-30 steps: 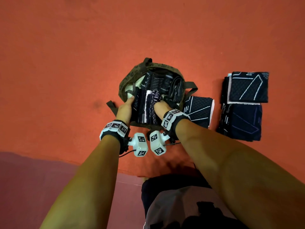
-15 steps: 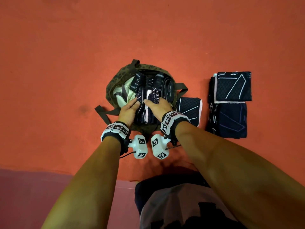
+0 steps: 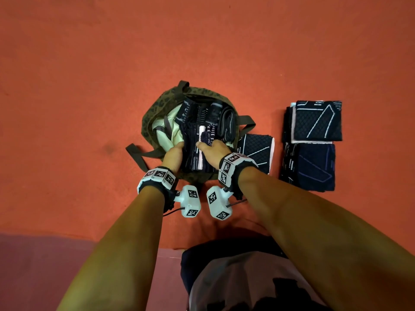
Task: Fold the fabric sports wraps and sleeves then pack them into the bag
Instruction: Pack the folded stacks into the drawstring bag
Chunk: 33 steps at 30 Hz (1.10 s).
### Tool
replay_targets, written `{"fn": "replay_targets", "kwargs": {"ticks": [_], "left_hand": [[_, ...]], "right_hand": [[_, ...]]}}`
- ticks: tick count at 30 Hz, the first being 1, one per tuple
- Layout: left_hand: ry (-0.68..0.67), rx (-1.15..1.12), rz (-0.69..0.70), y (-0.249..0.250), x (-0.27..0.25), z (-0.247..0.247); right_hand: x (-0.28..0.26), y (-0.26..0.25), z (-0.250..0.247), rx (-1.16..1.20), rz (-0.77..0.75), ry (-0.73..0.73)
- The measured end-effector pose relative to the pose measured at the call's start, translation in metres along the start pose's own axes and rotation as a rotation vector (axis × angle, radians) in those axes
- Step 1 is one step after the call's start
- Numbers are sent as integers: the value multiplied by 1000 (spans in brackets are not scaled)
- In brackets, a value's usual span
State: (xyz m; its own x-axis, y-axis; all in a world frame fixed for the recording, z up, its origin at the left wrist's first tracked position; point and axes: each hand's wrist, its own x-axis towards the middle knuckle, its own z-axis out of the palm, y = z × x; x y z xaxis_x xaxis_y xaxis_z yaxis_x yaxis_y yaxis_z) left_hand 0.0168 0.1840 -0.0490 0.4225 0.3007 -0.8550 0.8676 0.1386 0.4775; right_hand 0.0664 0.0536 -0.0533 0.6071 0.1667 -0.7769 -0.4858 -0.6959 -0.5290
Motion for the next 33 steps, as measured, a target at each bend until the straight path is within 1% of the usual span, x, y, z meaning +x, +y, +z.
{"fn": "replay_targets", "kwargs": {"ticks": [1,3,6,11,14,20,24,26,30,33], "left_hand": [[-7,-36,-24,3,-1,1],[-65,-101,-65,9,0,3],[-101,-123,-57,15,3,9],[-48,-85,9,8,12,12],[-35,-80,23,6,12,14],[-40,-36,55,15,-4,11],[-27,-21,65,18,-15,6],[-23,-13,88,17,-23,4],[-35,125,219,13,-31,0],[-50,110,232,18,-43,2]], "right_hand": [[1,1,0,27,6,3],[7,2,0,78,7,7],[13,2,3,114,5,13],[18,2,0,75,21,-15],[18,4,1,81,24,-7],[8,1,0,122,50,-10],[-7,3,-8,152,3,7],[-15,4,-10,157,-21,24],[-29,8,-13,120,-21,49],[-37,9,-19,84,-26,57]]}}
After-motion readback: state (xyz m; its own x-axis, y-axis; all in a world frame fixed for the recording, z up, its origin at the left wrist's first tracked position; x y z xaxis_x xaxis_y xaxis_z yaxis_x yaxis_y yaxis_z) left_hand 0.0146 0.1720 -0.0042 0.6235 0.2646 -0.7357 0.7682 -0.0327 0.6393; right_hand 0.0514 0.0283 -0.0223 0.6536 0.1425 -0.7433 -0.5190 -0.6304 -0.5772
